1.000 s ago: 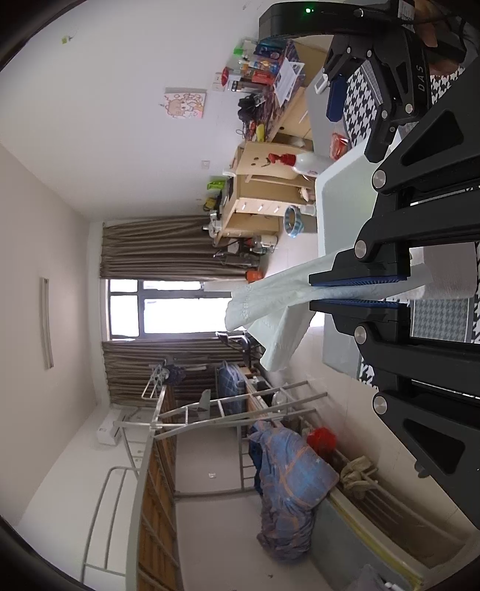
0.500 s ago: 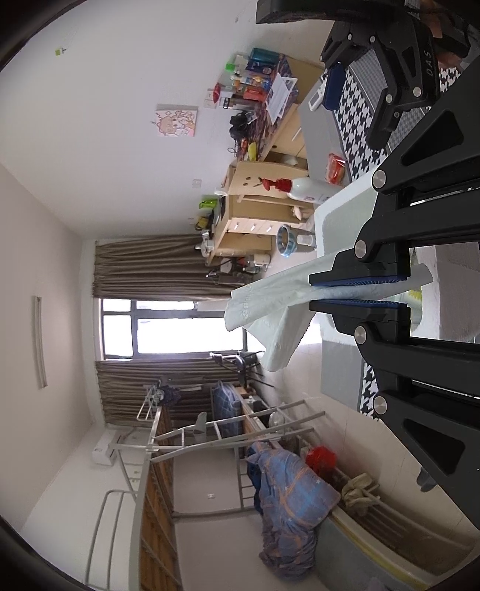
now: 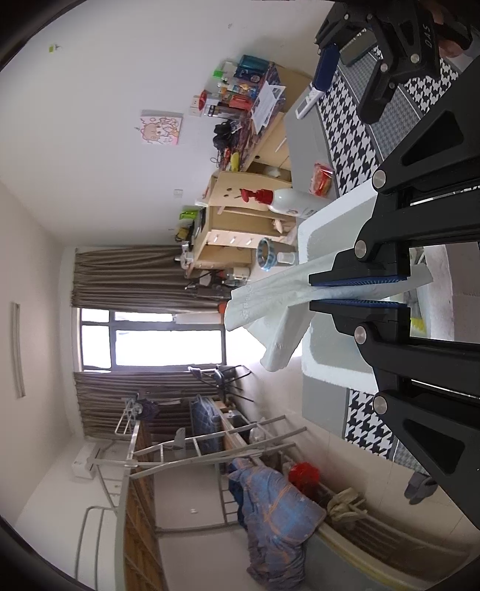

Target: Organize soft objects

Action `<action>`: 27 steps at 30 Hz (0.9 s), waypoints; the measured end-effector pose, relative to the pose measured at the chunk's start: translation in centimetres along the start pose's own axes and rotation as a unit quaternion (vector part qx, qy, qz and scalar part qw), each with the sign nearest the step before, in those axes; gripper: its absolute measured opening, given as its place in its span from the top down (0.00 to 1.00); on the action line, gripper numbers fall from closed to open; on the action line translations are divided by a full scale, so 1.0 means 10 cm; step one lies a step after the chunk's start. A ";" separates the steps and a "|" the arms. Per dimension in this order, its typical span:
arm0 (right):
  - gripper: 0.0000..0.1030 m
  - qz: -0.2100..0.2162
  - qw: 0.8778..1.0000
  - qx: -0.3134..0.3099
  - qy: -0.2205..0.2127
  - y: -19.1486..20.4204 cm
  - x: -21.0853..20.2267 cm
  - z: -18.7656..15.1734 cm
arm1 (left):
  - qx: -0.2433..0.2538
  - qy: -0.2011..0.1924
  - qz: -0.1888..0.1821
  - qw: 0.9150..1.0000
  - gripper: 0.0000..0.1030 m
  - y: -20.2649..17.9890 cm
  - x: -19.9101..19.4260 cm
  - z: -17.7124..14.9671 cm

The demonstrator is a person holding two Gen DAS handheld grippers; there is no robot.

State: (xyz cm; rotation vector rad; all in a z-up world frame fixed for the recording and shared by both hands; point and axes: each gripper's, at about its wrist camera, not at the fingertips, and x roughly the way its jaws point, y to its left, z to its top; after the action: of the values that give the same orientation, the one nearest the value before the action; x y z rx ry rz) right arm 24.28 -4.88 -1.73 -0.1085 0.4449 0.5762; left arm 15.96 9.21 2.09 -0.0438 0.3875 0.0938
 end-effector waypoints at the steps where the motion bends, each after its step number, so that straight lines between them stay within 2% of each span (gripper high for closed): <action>1: 0.06 0.000 1.000 0.001 0.000 -0.01 0.00 -0.01 | -0.001 0.006 0.001 1.000 0.93 -0.01 0.03 -0.01; 9: 0.06 -0.006 1.000 0.022 -0.003 -0.15 -0.03 -0.03 | 0.005 0.036 0.003 0.999 0.93 -0.06 0.21 -0.06; 12: 0.06 -0.010 1.000 0.021 -0.002 -0.20 -0.04 -0.03 | 0.007 0.048 0.009 0.999 0.89 -0.04 0.26 -0.09; 14: 0.06 -0.011 1.000 0.023 -0.003 -0.21 -0.05 -0.03 | 0.006 0.050 0.017 0.999 0.68 -0.04 0.27 -0.11; 15: 0.06 -0.012 1.000 0.023 -0.004 -0.20 -0.06 -0.04 | 0.008 0.047 0.022 0.999 0.62 -0.05 0.26 -0.11; 17: 0.06 -0.013 1.000 0.023 -0.006 -0.21 -0.08 -0.04 | 0.010 0.038 0.024 0.999 0.40 -0.05 0.23 -0.12; 18: 0.06 -0.013 1.000 0.023 -0.006 -0.22 -0.08 -0.04 | 0.009 0.037 0.025 0.999 0.36 -0.05 0.21 -0.12; 20: 0.06 -0.014 1.000 0.023 -0.009 -0.22 -0.11 -0.04 | 0.009 0.029 0.031 0.999 0.20 -0.05 0.18 -0.12; 22: 0.06 -0.014 1.000 0.020 -0.012 -0.21 -0.14 -0.04 | 0.009 0.021 0.040 0.999 0.12 -0.05 0.15 -0.11; 27: 0.06 -0.014 1.000 0.020 -0.017 -0.20 -0.22 -0.07 | 0.009 0.006 0.037 0.999 0.05 -0.08 0.04 -0.10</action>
State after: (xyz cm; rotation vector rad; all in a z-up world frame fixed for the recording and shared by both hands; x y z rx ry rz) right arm 23.50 -7.76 -1.43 -0.0667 0.4208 0.5398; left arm 16.06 8.35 1.05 -0.0130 0.4018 0.1631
